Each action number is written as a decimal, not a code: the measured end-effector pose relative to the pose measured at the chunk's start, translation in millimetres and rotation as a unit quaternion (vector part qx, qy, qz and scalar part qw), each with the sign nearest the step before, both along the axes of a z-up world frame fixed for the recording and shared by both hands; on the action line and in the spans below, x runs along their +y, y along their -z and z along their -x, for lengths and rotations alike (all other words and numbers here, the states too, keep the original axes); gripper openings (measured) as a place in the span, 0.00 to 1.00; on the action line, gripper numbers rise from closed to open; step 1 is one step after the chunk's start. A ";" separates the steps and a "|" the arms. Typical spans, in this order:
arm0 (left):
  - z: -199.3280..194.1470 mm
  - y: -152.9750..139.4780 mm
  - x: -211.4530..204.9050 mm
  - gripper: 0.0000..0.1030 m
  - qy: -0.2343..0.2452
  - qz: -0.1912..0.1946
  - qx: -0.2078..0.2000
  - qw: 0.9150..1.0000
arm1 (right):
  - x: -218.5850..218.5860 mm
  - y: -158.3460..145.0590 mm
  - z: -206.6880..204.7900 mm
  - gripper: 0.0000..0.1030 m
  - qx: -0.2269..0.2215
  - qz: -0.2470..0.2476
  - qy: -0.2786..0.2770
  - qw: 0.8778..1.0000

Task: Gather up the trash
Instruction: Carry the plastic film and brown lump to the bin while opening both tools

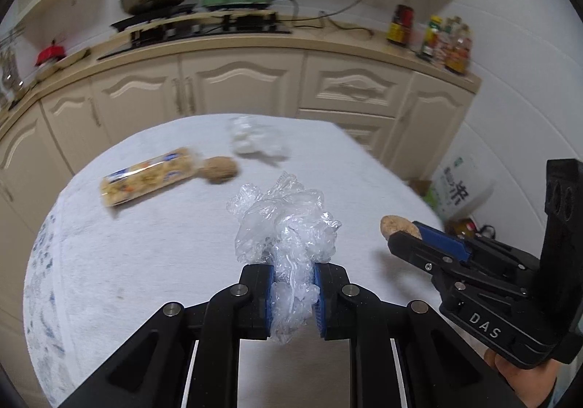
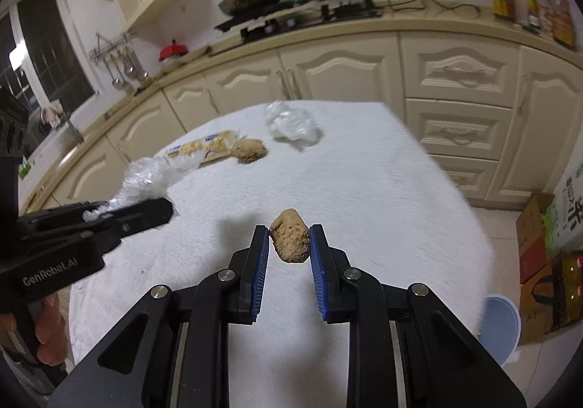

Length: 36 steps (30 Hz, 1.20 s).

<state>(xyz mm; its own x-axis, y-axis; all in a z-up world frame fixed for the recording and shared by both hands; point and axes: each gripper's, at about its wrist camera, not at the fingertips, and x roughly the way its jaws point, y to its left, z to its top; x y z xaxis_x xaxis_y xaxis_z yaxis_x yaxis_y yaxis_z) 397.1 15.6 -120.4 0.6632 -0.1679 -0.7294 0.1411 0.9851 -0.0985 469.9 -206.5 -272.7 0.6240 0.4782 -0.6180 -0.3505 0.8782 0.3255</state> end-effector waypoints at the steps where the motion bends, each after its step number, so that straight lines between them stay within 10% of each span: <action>1: 1.9 -1.7 -17.4 0.13 0.013 -0.002 -0.001 1.000 | -12.0 -3.1 5.2 0.22 -0.003 -0.004 0.009 1.000; 18: -34.2 37.1 -292.9 0.13 0.201 -0.040 0.050 0.978 | -273.5 29.9 85.7 0.22 0.006 -0.047 0.236 0.971; 36: -183.6 171.4 -456.6 0.29 0.225 -0.089 0.165 0.956 | -359.3 155.7 53.1 0.22 0.107 -0.076 0.290 0.948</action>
<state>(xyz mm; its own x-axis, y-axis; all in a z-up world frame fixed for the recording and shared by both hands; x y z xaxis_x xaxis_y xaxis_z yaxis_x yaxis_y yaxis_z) 580.7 -441.0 -291.8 0.2826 -0.2353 -0.9299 0.5453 0.8370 -0.0461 416.8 -565.9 -428.4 0.6776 0.1853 -0.7117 0.2659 0.8405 0.4721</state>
